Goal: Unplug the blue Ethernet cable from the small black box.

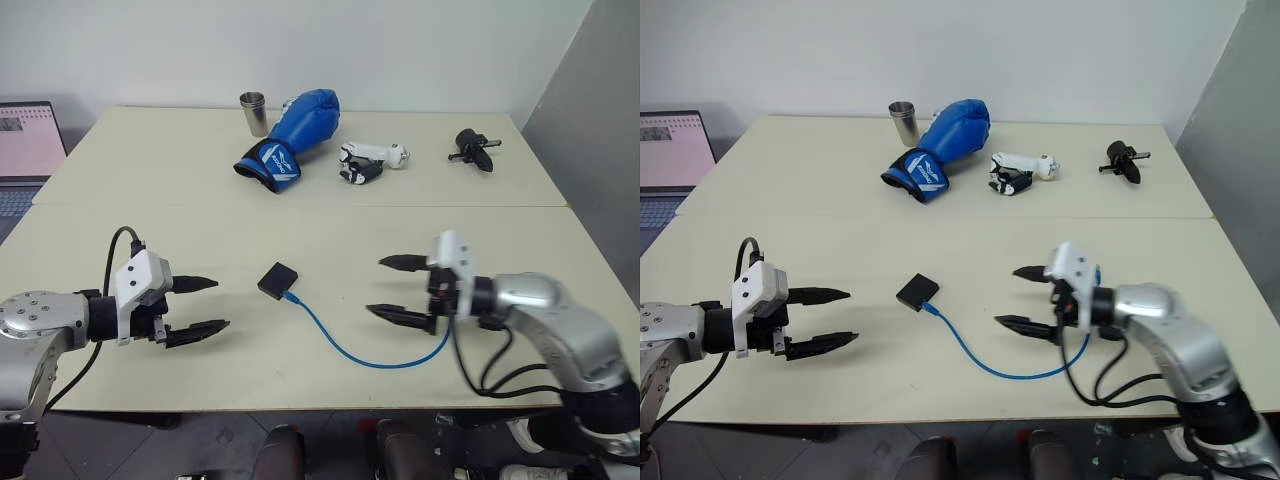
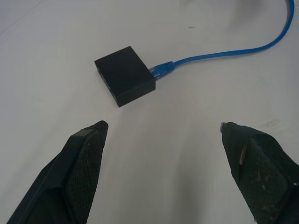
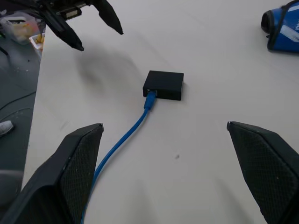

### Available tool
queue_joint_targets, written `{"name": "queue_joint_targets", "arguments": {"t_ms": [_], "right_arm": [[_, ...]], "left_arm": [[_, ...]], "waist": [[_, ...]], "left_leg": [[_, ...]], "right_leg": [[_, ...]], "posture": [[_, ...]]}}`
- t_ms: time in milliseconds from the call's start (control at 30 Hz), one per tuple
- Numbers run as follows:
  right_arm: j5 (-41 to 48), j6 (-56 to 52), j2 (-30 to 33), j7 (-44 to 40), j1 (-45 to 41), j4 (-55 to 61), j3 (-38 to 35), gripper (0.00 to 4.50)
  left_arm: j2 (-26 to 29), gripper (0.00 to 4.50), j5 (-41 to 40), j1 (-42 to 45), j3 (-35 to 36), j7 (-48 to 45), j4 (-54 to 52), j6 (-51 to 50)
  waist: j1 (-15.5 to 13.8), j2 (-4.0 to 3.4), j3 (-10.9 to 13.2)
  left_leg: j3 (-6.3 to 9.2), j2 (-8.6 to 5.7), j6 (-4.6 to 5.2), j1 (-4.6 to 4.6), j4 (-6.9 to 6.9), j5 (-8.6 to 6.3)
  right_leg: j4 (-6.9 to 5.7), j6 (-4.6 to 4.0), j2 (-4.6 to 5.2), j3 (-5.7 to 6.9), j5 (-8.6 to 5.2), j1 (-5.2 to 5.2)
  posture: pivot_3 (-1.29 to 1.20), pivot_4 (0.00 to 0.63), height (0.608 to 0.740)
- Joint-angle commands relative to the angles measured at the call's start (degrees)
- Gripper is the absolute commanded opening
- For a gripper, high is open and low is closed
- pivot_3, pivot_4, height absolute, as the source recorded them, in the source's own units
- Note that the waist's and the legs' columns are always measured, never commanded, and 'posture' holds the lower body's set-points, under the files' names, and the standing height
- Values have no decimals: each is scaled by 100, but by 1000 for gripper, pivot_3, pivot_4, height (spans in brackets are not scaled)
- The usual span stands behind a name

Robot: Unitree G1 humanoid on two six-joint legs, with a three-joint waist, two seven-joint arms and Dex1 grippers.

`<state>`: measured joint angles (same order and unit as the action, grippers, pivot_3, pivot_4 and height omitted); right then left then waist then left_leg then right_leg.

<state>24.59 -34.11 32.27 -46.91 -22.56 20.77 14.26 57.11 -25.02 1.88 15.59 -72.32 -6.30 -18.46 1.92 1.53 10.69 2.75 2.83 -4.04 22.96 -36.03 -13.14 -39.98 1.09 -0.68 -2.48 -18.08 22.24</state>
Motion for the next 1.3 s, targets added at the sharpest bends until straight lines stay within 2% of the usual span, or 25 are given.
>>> {"name": "queue_joint_targets", "arguments": {"t_ms": [33, 233, 467, 500, 567, 800, 967, 1100, 1233, 1300], "right_arm": [[-765, 14, -732, 604, -438, -631, 737, 4498], [-1369, -218, -1915, 1235, -739, -1463, 1390, 4498], [-1885, -106, -2583, 1609, -846, -2136, 1616, 4498], [-1923, -100, -2636, 1639, -852, -2194, 1616, 4209], [-2020, -56, -2734, 1690, -855, -2301, 1630, 4047], [-2330, 94, -2956, 1765, -786, -2513, 1756, 2313], [-2486, 291, -3046, 1869, -896, -2679, 1573, 1082], [-2572, 654, -2836, 1728, -967, -2644, 1453, 191], [-2704, 1101, -2346, 1451, -1029, -2406, 1404, 93], [-2923, 1746, -1902, 1308, -1037, -2197, 1425, 93]], "left_arm": [[165, 4147, 13, 75, 56, -173, 24, 177], [199, 4147, -19, 83, 74, -235, 20, 159], [224, 4147, -39, 48, 95, -226, -42, 115], [219, 4147, -46, 46, 101, -216, -49, 108], [212, 4147, -51, 40, 104, -202, -57, 95], [157, 4147, -36, 102, 53, -93, -56, 7], [77, 4147, -43, 167, 21, 75, 2, -88], [-113, 4147, -222, 246, 47, 185, 172, -345], [-282, 4147, -425, 344, 41, 244, 386, -712], [-452, 4147, -786, 514, 58, 366, 412, -1278]], "waist": [[2, 1, -1], [2, -1, 1], [-1, 0, 0], [1, 0, 0], [6, 0, 0], [18, 1, -1], [39, 1, -1], [46, 1, -1], [27, 4, -2], [19, 3, -1]], "left_leg": [[0, 0, 0, -1, 0, 0], [-2, 1, 0, 0, 1, 0], [-2, 0, 0, 0, -1, 0], [-2, 2, 0, -2, 0, 0], [-1, 5, 0, -2, 0, 0], [0, 7, 0, -3, 1, 0], [-1, 8, 0, -4, 1, 0], [0, 7, 0, -3, 1, 0], [0, 4, 0, -2, 0, 0], [0, 4, 0, 0, -1, 0]], "right_leg": [[0, 0, 0, 1, 0, 0], [-4, -28, 0, 2, 15, 5], [-4, -29, 0, 6, 16, 4], [-5, -29, -1, 7, 16, 4], [-7, -30, -4, 8, 16, 5], [-7, -30, -6, 7, 16, 5], [-8, -30, -6, 7, 16, 5], [-8, -30, -6, 7, 16, 4], [-7, -29, -4, 9, 15, 4], [-6, -29, -4, 9, 16, 4]], "posture": [[0, 150, 740], [0, 150, 740], [0, 150, 740], [0, 150, 740], [0, 150, 740], [0, 150, 740], [0, 150, 740], [0, 150, 740], [0, 150, 740], [0, 150, 740]]}}
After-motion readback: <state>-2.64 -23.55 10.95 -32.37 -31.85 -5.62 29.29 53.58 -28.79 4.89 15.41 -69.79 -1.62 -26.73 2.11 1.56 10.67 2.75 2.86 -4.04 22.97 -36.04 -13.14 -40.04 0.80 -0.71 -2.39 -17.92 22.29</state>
